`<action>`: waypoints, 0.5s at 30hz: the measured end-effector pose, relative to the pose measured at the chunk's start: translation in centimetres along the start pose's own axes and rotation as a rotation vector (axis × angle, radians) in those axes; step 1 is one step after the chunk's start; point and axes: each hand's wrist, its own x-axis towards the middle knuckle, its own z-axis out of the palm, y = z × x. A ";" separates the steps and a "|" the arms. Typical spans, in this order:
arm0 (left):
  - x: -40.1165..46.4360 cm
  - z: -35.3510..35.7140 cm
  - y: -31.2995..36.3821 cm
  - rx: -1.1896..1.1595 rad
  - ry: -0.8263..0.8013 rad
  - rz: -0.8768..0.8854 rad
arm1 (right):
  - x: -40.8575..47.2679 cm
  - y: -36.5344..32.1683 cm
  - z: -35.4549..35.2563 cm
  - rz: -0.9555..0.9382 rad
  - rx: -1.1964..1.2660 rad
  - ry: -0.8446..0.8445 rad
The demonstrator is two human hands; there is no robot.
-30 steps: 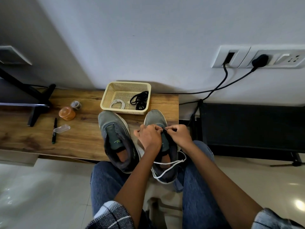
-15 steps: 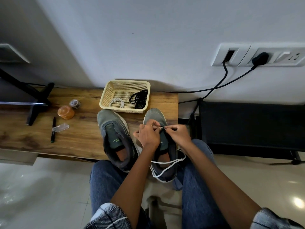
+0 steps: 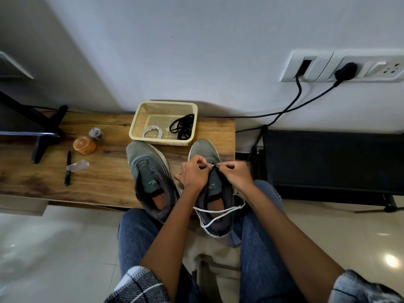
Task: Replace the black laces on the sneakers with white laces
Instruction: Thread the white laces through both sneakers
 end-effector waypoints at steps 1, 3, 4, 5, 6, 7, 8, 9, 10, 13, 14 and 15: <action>0.2 0.1 -0.3 -0.053 -0.021 -0.002 | 0.0 0.0 0.0 0.000 -0.001 0.000; 0.4 0.2 -0.7 -0.149 -0.061 0.006 | 0.0 0.1 0.1 0.004 0.010 0.002; 0.5 0.3 -0.9 -0.184 -0.074 0.013 | 0.0 0.2 0.1 0.009 0.026 0.001; 0.6 0.4 -1.0 -0.213 -0.084 0.024 | 0.0 0.2 0.0 0.015 0.044 -0.002; 0.7 0.5 -1.2 -0.231 -0.088 0.033 | 0.0 0.2 0.0 0.020 0.058 -0.010; 0.6 0.5 -1.1 -0.246 -0.090 0.037 | 0.0 0.2 -0.1 0.021 0.063 -0.021; 0.7 0.5 -1.2 -0.263 -0.090 0.035 | -0.1 0.0 -0.1 0.020 0.059 -0.033; 0.6 0.4 -1.2 -0.280 -0.091 0.034 | -0.1 -0.1 -0.2 0.015 0.048 -0.042; 0.5 0.3 -1.1 -0.293 -0.091 0.040 | 0.0 -0.2 -0.2 0.008 0.036 -0.050; 0.4 0.2 -1.1 -0.273 -0.084 0.064 | 0.3 -0.1 -0.5 0.004 0.013 -0.072; 0.5 0.3 -1.2 -0.268 -0.080 0.070 | 0.4 0.0 -0.6 0.005 0.005 -0.081; 0.6 0.4 -1.3 -0.261 -0.079 0.073 | 0.5 0.0 -0.6 0.005 -0.005 -0.087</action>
